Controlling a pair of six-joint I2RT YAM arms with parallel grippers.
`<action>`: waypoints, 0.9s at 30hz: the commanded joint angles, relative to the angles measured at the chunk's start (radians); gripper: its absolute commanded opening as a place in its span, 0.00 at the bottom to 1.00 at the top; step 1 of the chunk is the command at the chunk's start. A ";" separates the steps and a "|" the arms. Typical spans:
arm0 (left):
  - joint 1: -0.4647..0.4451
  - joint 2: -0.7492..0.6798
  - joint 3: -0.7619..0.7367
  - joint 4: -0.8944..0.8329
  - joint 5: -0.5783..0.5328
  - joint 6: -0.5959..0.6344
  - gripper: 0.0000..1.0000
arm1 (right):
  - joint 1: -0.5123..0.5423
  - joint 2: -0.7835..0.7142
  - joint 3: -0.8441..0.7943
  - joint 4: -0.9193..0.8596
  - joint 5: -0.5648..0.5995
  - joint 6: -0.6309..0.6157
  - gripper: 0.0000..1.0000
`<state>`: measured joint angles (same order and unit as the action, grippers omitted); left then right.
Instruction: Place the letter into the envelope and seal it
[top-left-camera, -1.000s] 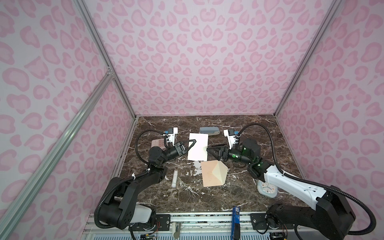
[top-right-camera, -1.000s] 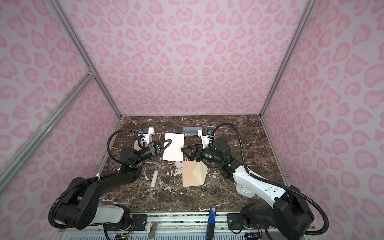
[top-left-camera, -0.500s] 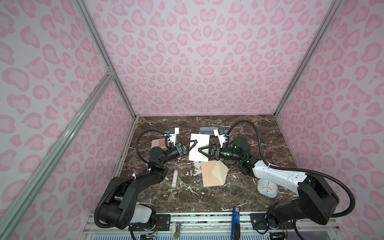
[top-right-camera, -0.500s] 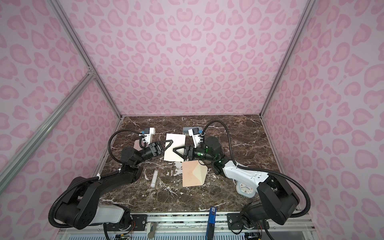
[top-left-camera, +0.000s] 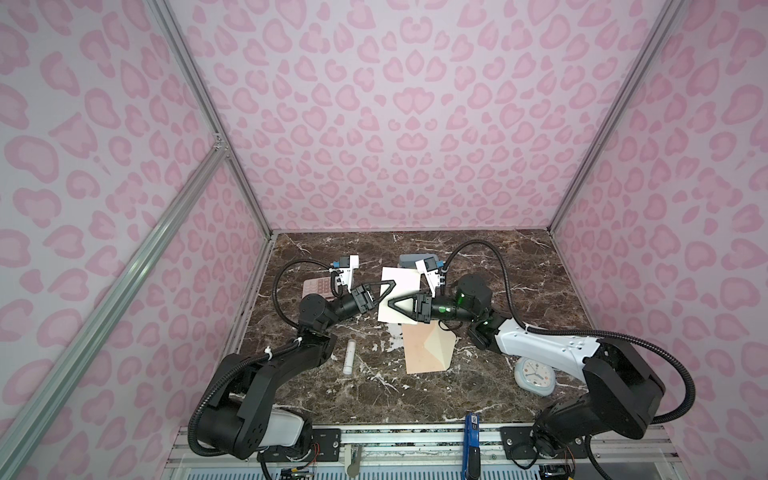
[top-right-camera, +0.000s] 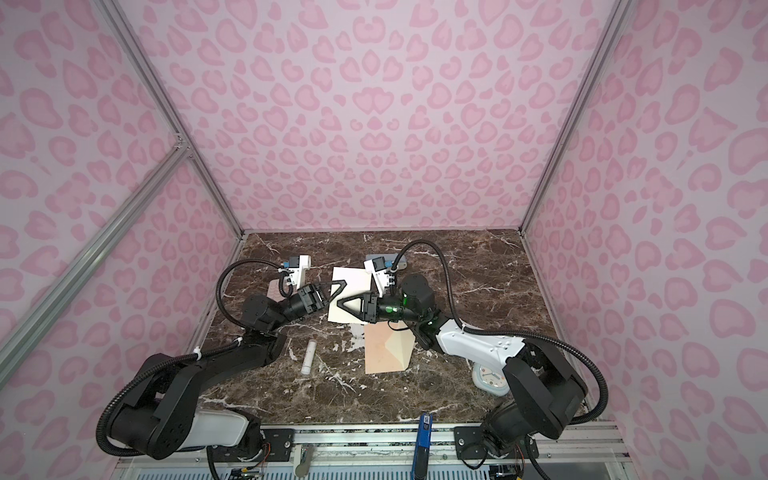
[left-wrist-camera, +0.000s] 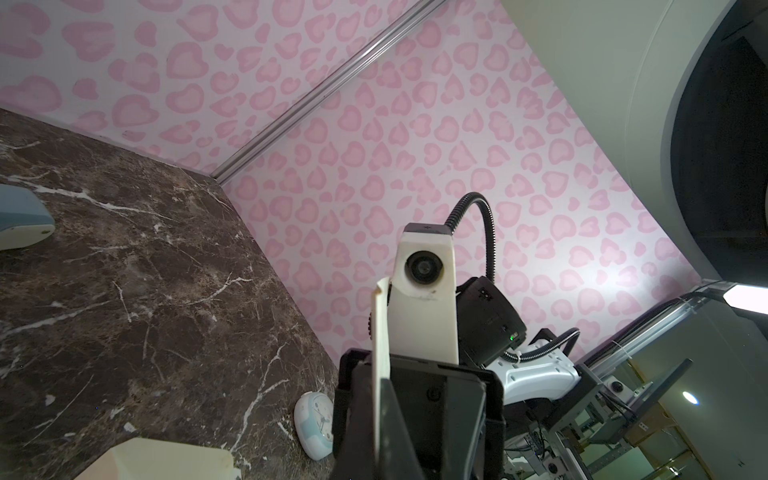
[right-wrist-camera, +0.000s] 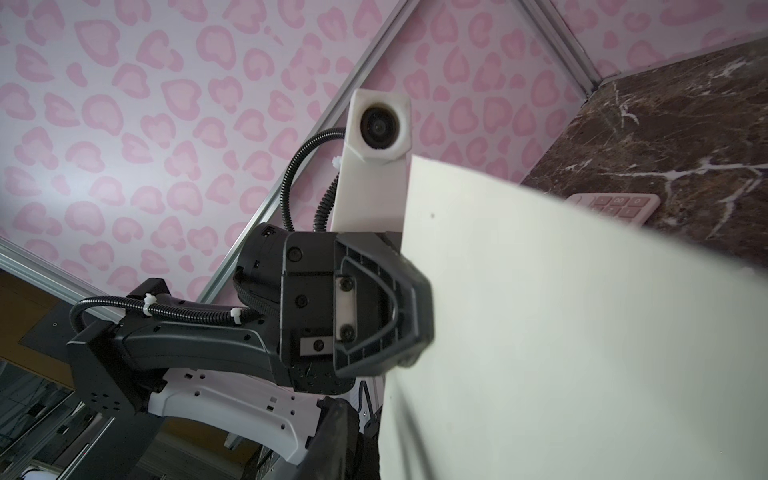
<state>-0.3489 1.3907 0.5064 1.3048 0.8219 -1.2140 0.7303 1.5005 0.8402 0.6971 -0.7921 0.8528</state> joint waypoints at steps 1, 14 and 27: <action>0.000 -0.004 -0.003 0.037 0.005 0.002 0.04 | 0.002 0.005 0.006 0.017 0.008 -0.005 0.24; -0.001 -0.026 -0.004 -0.010 0.007 0.034 0.04 | -0.004 0.020 0.007 0.002 0.010 0.022 0.04; -0.001 -0.233 0.034 -0.537 -0.129 0.329 0.68 | -0.033 -0.114 0.005 -0.306 0.088 -0.160 0.00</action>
<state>-0.3500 1.2156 0.5091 1.0153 0.7769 -1.0496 0.7063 1.4235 0.8467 0.5251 -0.7490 0.8043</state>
